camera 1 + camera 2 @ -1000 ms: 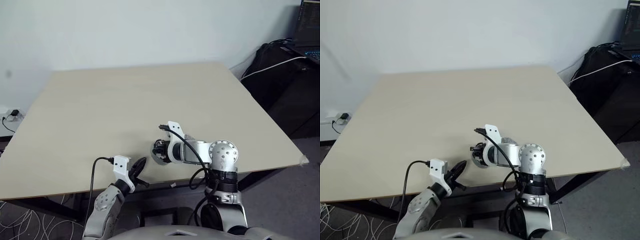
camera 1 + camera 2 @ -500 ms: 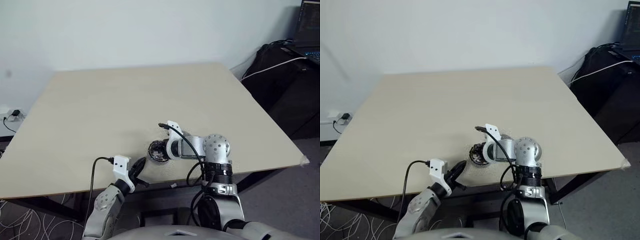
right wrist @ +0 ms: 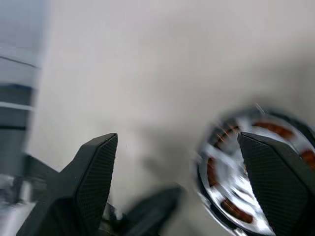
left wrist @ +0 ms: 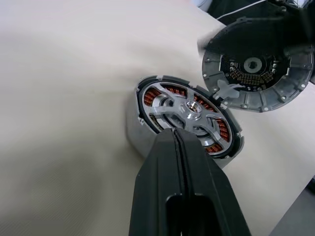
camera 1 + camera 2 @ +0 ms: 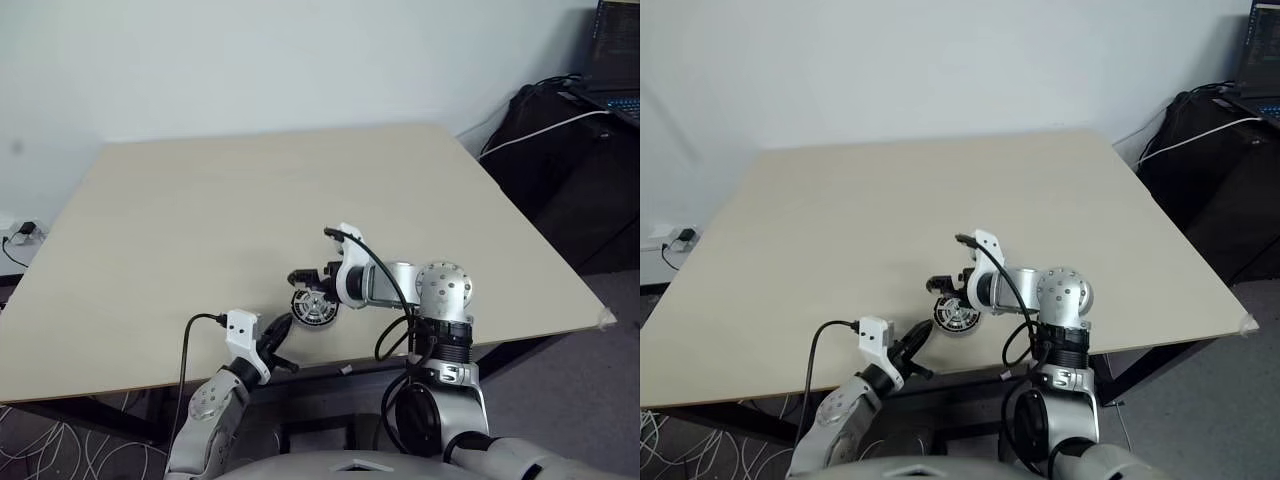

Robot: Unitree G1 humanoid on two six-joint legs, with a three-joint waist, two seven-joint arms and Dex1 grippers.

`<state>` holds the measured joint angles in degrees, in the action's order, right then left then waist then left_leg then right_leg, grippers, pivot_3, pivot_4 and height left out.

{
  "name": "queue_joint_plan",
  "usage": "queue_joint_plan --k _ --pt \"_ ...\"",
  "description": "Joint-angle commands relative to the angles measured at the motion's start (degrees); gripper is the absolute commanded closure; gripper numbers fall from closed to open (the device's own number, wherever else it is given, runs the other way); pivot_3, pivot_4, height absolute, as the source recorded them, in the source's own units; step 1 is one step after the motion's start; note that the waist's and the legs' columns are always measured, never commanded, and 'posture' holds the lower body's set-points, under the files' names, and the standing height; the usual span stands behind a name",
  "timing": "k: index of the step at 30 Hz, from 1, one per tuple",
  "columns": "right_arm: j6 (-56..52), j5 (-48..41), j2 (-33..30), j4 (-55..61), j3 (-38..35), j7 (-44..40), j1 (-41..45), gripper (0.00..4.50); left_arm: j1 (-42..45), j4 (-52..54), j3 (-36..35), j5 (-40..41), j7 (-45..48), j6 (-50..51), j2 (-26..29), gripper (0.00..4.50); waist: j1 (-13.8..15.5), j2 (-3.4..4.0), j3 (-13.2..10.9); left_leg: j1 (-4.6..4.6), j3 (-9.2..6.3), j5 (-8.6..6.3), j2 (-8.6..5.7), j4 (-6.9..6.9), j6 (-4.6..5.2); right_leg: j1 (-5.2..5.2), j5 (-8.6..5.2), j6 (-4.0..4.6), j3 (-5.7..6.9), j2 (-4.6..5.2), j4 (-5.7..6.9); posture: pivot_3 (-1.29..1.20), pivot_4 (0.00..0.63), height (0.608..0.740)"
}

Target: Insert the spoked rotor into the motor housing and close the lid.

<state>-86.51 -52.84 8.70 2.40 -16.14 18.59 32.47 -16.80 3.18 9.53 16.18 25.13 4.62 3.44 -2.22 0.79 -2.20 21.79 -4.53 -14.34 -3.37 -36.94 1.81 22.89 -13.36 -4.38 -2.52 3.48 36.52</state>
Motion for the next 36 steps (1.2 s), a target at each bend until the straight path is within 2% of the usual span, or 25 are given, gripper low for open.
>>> queue_joint_plan --k 1,4,8,13,14,19,26,30,36 --pt "8.6 0.4 7.0 2.9 2.2 -2.3 6.8 0.48 0.7 0.6 -0.2 0.4 0.4 -0.3 0.0 4.50 0.0 0.02 0.0 0.00 0.00 -0.01 0.00 0.00 0.02 0.00 0.02 -0.05 0.00 0.00 0.00 0.00 0.000 0.740" --pt "15.2 3.0 4.3 2.5 3.1 -2.6 6.9 1.23 0.6 0.6 -0.2 0.5 0.5 -0.2 0.1 4.50 0.0 0.03 0.0 0.01 0.02 -0.03 -0.01 0.00 0.03 0.00 0.02 -0.05 -0.01 0.00 -0.07 0.00 0.000 0.740" --pt "26.1 14.0 -4.4 3.5 10.2 -6.6 6.5 2.54 0.5 0.6 -0.2 0.7 0.8 -0.1 0.3 4.50 0.0 0.08 -0.1 0.03 0.04 -0.03 -0.02 0.00 0.03 -0.04 0.02 -0.04 -0.03 0.00 -0.20 0.00 0.000 0.740" --pt "34.2 25.0 -12.7 2.3 13.3 -8.3 4.3 4.23 0.6 0.6 -0.2 0.6 0.9 0.1 0.4 4.50 0.6 0.04 0.0 0.03 0.03 -0.06 -0.06 0.00 0.09 -0.15 0.07 -0.02 -0.02 0.04 -0.45 0.00 0.000 0.740" --pt "34.7 26.0 -13.8 2.4 13.3 -8.8 3.6 4.45 0.5 0.7 -0.2 0.7 0.9 0.1 0.4 4.50 0.6 0.04 0.0 0.04 0.03 -0.07 -0.07 0.00 0.10 -0.16 0.11 0.04 -0.03 0.05 -0.48 0.00 0.000 0.740" --pt "36.6 31.5 -19.4 5.9 15.3 -11.8 -3.0 4.48 0.3 0.9 -0.1 0.7 0.9 0.2 0.6 4.50 0.7 0.06 0.0 0.06 0.06 -0.13 -0.08 0.05 0.18 -0.12 0.21 0.30 -0.06 0.05 -0.51 0.00 0.000 0.740" --pt "43.8 42.0 -25.9 12.8 22.7 -15.4 -17.7 4.48 -0.1 1.4 -0.1 0.6 0.9 0.3 0.7 4.50 1.0 0.05 0.0 0.14 0.08 -0.14 -0.05 0.04 0.19 -0.13 0.18 0.32 -0.07 0.02 -0.50 0.00 0.000 0.740" --pt "48.5 45.8 -25.5 12.2 23.9 -15.5 -24.4 4.48 0.1 1.5 0.0 0.5 1.2 0.6 1.1 4.50 1.2 0.00 -0.1 0.12 0.11 -0.15 -0.06 -0.11 0.19 -0.14 0.04 -0.05 -0.09 0.04 -0.52 0.00 0.000 0.740" --pt "52.0 47.6 -21.7 10.4 22.0 -14.9 -28.9 4.48 0.3 1.8 0.0 0.6 1.7 1.5 1.9 4.50 1.1 -0.07 -0.1 0.02 0.12 -0.24 -0.03 -0.17 0.00 -0.25 0.09 -0.15 -0.10 0.03 -0.50 0.00 0.000 0.740"
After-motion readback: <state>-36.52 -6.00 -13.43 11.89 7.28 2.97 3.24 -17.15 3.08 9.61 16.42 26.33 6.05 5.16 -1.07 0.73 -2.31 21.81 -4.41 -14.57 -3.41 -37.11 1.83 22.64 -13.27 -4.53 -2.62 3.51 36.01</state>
